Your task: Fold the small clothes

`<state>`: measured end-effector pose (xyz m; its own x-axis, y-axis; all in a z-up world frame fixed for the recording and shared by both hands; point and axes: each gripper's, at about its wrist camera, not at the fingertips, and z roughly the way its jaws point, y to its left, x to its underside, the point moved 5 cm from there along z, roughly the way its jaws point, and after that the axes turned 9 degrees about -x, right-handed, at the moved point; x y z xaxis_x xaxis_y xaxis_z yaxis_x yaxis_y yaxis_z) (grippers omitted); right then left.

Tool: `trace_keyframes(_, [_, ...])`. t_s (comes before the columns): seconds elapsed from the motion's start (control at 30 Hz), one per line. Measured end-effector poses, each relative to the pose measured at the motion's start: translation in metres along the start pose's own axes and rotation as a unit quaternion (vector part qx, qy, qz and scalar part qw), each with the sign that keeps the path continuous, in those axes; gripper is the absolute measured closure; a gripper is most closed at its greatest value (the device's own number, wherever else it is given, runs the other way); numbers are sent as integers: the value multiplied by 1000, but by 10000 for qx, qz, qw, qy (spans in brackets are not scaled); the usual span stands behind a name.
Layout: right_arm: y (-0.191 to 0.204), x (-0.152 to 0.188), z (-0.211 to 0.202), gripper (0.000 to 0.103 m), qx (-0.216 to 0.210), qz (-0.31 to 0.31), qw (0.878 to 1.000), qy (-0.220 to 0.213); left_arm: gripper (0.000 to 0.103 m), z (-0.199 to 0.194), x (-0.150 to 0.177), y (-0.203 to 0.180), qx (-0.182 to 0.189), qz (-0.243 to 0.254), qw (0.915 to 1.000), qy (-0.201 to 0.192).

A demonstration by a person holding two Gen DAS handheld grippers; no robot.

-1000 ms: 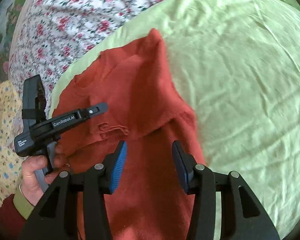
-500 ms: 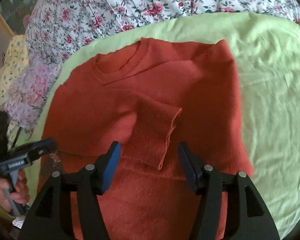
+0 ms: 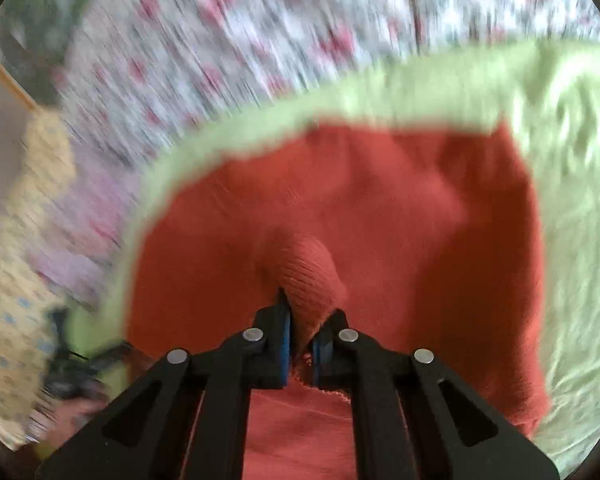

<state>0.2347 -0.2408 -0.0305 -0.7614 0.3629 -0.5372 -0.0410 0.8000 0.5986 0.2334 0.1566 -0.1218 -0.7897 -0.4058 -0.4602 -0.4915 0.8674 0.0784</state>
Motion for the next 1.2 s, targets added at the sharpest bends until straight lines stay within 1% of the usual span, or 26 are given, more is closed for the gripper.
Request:
trace_keyframes(0.07, [-1, -16, -28, 95, 86, 27, 9992, -392, 49, 3, -8, -5, -14, -56, 10000, -15])
trace_keyframes(0.1, [-9, -19, -33, 95, 132, 125, 9990, -419, 49, 5, -9, -4, -21, -119, 9999, -3])
trace_keyframes(0.13, [-21, -19, -36, 95, 186, 267, 9987, -386, 49, 8, -12, -1, -48, -238, 9997, 30])
trace_keyframes(0.17, [-38, -16, -38, 95, 382, 388, 9980, -312, 49, 10, -14, 3, -27, -352, 9994, 58])
trace_keyframes(0.2, [-50, -13, -37, 95, 530, 450, 9973, -234, 49, 12, -15, 7, 94, -509, 9986, 116])
trace_keyframes(0.27, [-70, 0, -33, 95, 650, 645, 9958, -47, 49, 10, -15, 11, 156, -662, 9976, 116])
trace_keyframes(0.4, [-83, 22, -21, 95, 860, 651, 9940, 167, 49, 12, -14, 18, 241, -730, 9970, 127])
trace_keyframes(0.5, [-84, 25, -16, 95, 866, 689, 9937, 167, 49, 13, -10, 34, 548, -1024, 9930, 212])
trace_keyframes(0.63, [-77, 17, -7, 94, 797, 591, 9950, 147, 49, 17, -2, 62, 1145, -1583, 9802, 334])
trace_keyframes(0.7, [-80, 20, -2, 94, 909, 552, 9940, 254, 49, 15, 5, 71, 1358, -1738, 9747, 373])
trace_keyframes(0.8, [-89, 28, 4, 86, 1104, 602, 9910, 456, 49, 17, 5, 76, 1513, -1801, 9711, 416])
trace_keyframes(0.83, [-91, 30, 4, 85, 1145, 621, 9904, 463, 49, 17, 6, 77, 1532, -1777, 9711, 433])
trace_keyframes(0.9, [-91, 32, 0, 85, 1151, 641, 9905, 397, 49, 13, 8, 78, 1479, -1647, 9742, 443])
trace_keyframes(0.93, [-91, 32, -1, 85, 1176, 632, 9903, 394, 50, 12, 6, 73, 1441, -1577, 9759, 451])
trace_keyframes(1.0, [-90, 32, -5, 84, 1238, 606, 9897, 400, 50, 8, 7, 69, 1375, -1424, 9791, 473])
trace_keyframes(1.07, [-88, 33, -10, 83, 1300, 600, 9889, 386, 50, 7, 7, 66, 1374, -1356, 9798, 516])
trace_keyframes(1.2, [-85, 33, -30, 83, 1439, 620, 9874, 205, 49, -1, 17, 74, 1380, -1257, 9806, 595])
